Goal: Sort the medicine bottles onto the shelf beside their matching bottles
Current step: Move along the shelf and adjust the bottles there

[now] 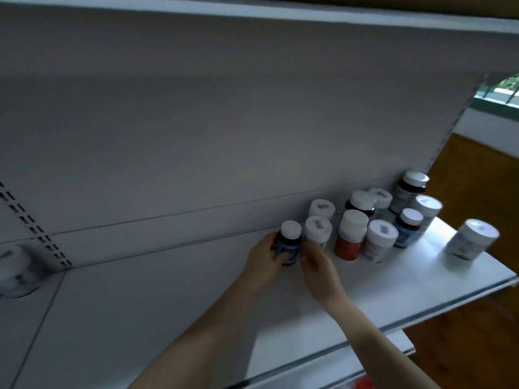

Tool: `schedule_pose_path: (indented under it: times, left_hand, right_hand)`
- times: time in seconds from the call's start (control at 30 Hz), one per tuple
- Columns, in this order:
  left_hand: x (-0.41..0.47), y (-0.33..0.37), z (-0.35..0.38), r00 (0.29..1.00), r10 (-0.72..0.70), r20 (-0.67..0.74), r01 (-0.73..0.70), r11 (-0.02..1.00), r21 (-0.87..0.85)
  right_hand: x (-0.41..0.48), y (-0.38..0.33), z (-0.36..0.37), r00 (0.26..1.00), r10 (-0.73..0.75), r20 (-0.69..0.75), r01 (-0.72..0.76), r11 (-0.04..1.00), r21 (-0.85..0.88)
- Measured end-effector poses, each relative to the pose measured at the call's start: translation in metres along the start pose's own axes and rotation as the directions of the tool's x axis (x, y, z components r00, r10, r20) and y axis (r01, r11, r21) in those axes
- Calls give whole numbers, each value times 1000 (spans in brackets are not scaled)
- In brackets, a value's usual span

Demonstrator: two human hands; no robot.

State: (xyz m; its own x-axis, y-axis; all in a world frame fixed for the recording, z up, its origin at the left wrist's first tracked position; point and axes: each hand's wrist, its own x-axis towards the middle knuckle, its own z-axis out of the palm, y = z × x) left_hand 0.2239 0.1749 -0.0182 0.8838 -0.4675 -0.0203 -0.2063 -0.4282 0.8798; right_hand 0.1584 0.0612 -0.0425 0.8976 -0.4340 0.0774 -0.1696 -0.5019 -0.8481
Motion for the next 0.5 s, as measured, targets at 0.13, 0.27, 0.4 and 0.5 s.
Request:
schedule_pose_path:
  times: [0.13,0.27,0.4,0.5]
  left_hand:
    - [-17,10,-7,993,9,-116,-19,997,-80]
    - [-51,25,-19,977,5,-212,-39,987,-156]
    - [-98,43,-39,959,-61,-276,-12,967,-254]
    - [-137,51,-53,940,-77,-331,-35,946,-321]
  right_hand:
    - [-7,-15,-11,1000,-25,-19,26,997,67]
    - [-26,-51,-23,994,-102,27,94,973,210]
    - [-54,-85,-35,973,-188,134,127,920,372]
    - [-75,-102,-36,929,-216,299,44,870,492]
